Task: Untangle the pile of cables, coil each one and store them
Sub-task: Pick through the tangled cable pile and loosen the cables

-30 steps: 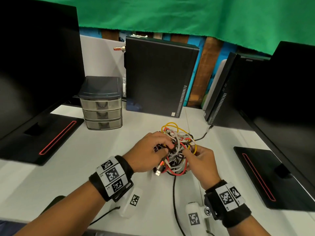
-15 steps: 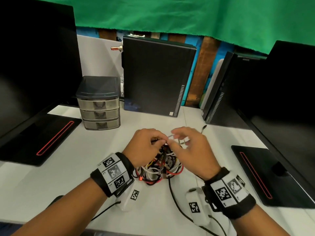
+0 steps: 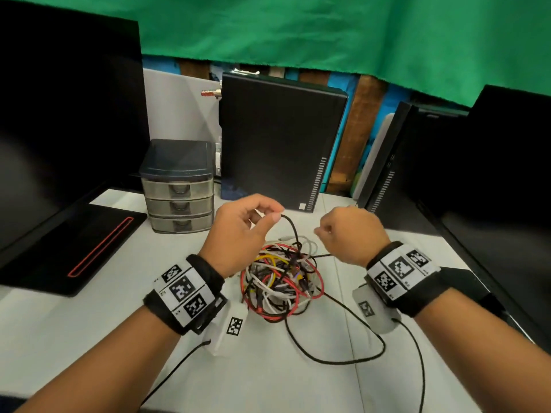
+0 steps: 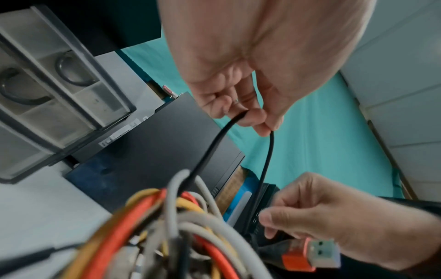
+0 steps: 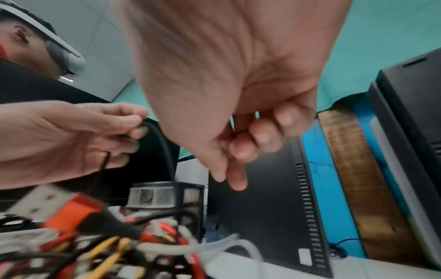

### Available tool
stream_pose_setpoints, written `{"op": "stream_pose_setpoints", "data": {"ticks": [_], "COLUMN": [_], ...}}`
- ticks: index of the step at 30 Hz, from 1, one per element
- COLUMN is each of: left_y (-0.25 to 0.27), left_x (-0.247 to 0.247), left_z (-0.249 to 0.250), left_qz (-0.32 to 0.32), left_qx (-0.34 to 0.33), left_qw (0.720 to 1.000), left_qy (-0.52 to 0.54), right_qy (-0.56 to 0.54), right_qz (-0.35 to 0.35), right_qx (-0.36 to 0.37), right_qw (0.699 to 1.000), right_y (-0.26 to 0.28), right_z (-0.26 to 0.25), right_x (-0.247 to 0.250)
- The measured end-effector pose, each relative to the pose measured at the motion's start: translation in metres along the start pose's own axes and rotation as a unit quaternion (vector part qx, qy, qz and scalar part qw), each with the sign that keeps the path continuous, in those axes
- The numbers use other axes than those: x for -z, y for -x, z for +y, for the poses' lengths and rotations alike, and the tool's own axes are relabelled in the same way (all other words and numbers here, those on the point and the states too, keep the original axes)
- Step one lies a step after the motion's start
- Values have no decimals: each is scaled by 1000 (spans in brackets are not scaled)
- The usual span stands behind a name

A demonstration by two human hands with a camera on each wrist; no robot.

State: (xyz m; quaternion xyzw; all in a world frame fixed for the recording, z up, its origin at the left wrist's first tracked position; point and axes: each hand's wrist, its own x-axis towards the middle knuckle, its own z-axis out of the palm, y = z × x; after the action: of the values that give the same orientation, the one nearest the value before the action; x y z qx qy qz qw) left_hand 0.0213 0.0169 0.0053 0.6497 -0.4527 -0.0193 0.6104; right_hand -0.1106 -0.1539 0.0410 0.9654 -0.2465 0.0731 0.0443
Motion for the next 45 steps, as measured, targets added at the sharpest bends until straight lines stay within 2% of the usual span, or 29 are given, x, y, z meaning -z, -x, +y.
{"op": "stream_pose_setpoints", "data": {"ticks": [2,4,6,8,10,13,16,19,21,24,27,29,31,34,37,39,41,42,43,45], "left_y": [-3,-3,-1,1,0,-1,-3,-4,-3,1,1,-2,-9,-22,-37,-50,-62,-67,-70,-73], "left_x": [4,5,5,6,9,14,15,13,13,13,15,16,13,-4,-11,-7,2,5,8,12], "left_z": [4,5,6,8,10,10,6,-6,-17,-27,-18,-4,7,8,15,27,38,43,46,53], "left_qz": [3,-3,-30,-69,-81,-57,-51,-98,-138,-203,-249,-237,-218,-250,-258,-259,-261,-264,-270,-276], "left_qx": [-11,-9,0,16,24,41,72,120,159,176,180,174,177,165,159,139,103,84,63,23], "left_qw": [1000,1000,1000,997,996,997,995,986,976,962,940,937,944,953,953,955,959,960,960,958], "left_qy": [10,6,-4,-2,7,34,56,62,54,40,145,189,172,44,-21,-32,-39,-35,-37,-74], "right_qy": [-142,-321,-394,-420,-402,-318,-234,-208,-229,-277,-283,-267,-236,-207,-266,-334,-372,-393,-418,-472], "right_qz": [-35,-98,-125,-87,-49,-52,-46,-1,35,112,233,295,343,374,339,284,157,81,15,-61], "right_qx": [-13,-4,17,50,51,35,17,35,52,81,124,150,180,223,208,137,65,44,32,18], "right_qw": [989,942,910,902,913,946,971,978,971,951,922,905,891,876,878,888,913,915,908,879], "right_y": [-1,4,11,14,14,10,2,-6,-9,-8,-3,2,8,15,15,7,-2,-6,-8,-11], "right_z": [10,4,-12,-28,-34,-30,-19,-15,-17,-24,-30,-31,-35,-45,-48,-38,-26,-23,-23,-26], "right_x": [5,2,-11,-36,-59,-70,-55,-26,-4,30,52,57,60,69,76,68,54,46,39,30]}}
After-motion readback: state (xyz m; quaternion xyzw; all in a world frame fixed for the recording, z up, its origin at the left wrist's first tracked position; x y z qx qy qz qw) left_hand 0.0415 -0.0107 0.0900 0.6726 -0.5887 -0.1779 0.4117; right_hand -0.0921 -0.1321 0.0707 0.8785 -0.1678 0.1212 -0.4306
